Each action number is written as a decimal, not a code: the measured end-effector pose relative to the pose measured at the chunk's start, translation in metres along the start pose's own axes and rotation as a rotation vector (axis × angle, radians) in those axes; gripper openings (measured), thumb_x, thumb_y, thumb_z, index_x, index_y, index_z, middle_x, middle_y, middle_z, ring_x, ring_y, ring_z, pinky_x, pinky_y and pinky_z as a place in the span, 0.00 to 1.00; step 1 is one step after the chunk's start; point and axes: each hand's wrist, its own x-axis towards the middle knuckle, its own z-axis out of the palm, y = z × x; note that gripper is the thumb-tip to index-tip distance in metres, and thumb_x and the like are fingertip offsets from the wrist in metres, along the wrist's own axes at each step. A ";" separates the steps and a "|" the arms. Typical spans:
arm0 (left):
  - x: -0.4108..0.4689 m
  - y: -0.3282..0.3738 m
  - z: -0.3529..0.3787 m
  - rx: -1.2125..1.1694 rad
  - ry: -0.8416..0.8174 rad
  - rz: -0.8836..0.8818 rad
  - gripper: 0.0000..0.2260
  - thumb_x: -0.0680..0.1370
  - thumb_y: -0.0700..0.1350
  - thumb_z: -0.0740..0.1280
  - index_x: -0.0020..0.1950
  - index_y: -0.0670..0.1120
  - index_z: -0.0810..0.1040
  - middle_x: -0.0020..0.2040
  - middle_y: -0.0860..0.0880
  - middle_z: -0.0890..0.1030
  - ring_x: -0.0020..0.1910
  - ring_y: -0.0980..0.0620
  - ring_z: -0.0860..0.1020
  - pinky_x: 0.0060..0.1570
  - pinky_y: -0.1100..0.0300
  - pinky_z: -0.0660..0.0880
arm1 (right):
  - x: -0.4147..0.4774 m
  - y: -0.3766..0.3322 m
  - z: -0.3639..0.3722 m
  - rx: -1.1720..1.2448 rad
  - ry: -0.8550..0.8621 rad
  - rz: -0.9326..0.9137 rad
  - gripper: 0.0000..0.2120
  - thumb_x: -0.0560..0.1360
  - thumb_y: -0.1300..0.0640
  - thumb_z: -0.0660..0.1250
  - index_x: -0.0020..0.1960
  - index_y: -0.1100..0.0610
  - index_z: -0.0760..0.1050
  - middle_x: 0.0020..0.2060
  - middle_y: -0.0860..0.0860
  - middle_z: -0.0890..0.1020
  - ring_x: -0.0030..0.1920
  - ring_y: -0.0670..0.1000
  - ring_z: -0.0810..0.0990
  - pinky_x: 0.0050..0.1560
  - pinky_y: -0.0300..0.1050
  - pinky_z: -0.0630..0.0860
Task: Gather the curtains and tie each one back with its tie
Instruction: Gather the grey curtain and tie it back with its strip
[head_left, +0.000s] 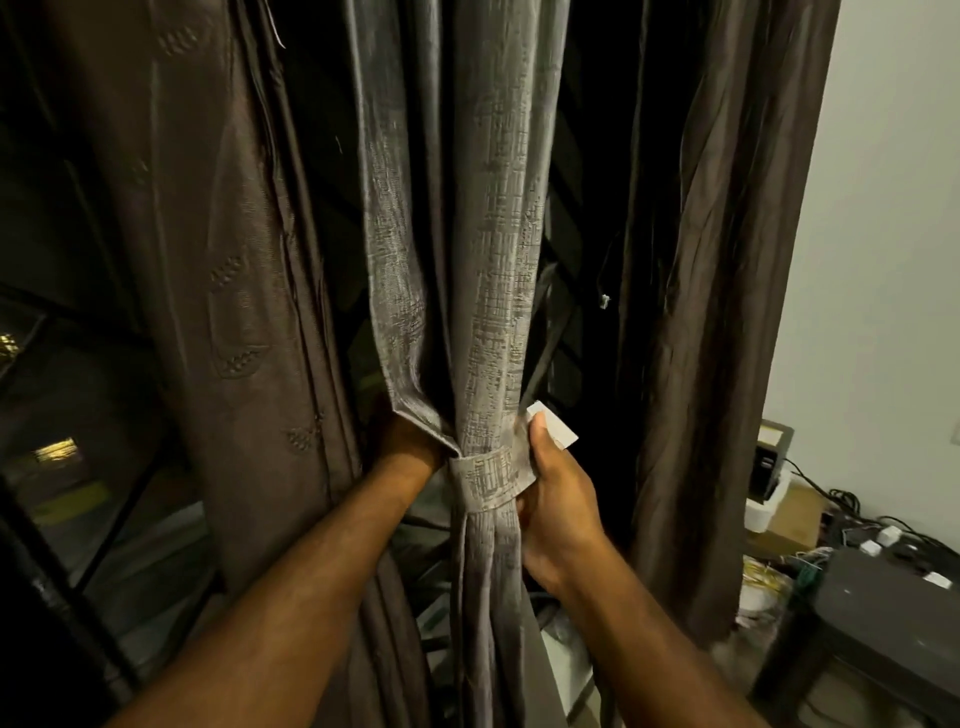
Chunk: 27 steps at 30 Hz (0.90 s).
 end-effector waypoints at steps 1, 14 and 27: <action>0.003 -0.001 0.002 -0.065 -0.015 -0.060 0.16 0.79 0.32 0.63 0.67 0.32 0.70 0.67 0.34 0.73 0.65 0.38 0.73 0.63 0.53 0.69 | 0.000 0.000 -0.003 -0.029 0.005 -0.020 0.26 0.83 0.47 0.59 0.67 0.68 0.75 0.63 0.67 0.80 0.63 0.63 0.81 0.63 0.58 0.79; -0.016 0.003 0.025 -0.648 -0.319 -0.181 0.20 0.83 0.54 0.53 0.47 0.46 0.80 0.39 0.47 0.86 0.38 0.50 0.84 0.38 0.58 0.78 | 0.004 -0.009 -0.019 0.061 -0.103 0.064 0.24 0.83 0.46 0.57 0.56 0.59 0.86 0.53 0.60 0.86 0.52 0.57 0.87 0.50 0.51 0.84; -0.023 0.022 0.039 -0.540 -0.171 -0.040 0.12 0.82 0.41 0.57 0.58 0.41 0.79 0.58 0.38 0.81 0.57 0.39 0.80 0.57 0.48 0.77 | 0.027 -0.046 -0.005 -0.217 -0.172 -0.155 0.17 0.82 0.51 0.60 0.55 0.56 0.86 0.52 0.57 0.87 0.54 0.53 0.87 0.50 0.44 0.82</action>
